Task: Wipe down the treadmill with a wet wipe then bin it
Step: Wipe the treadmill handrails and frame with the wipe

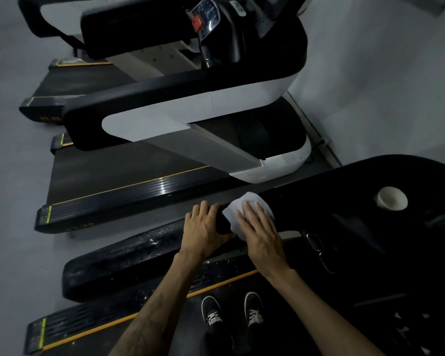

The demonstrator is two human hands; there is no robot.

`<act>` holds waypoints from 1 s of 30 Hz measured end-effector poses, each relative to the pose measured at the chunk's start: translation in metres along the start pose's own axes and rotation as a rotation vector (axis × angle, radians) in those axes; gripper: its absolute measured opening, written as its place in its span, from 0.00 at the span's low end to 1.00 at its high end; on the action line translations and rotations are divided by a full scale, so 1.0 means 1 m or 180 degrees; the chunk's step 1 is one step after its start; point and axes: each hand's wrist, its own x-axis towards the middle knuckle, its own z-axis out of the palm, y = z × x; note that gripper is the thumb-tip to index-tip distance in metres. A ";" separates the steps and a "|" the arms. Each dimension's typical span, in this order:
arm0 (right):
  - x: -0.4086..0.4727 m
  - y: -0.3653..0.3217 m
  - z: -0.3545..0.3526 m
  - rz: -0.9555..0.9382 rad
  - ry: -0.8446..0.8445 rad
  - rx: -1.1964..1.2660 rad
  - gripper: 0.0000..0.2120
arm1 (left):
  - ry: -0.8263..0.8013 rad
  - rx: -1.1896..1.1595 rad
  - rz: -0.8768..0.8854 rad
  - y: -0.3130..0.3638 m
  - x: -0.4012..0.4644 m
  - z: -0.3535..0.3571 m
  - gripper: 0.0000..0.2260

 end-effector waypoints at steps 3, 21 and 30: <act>0.014 0.007 -0.001 -0.0330 -0.0173 -0.0144 0.28 | -0.0113 -0.0097 0.0105 -0.003 0.000 -0.003 0.39; 0.005 -0.020 0.006 0.0542 -0.0068 -0.0235 0.24 | -0.0131 -0.0070 0.0138 -0.046 -0.017 -0.013 0.41; 0.029 -0.012 -0.002 0.0341 -0.0207 -0.0288 0.24 | -0.0123 -0.0123 0.0054 -0.061 -0.028 -0.013 0.42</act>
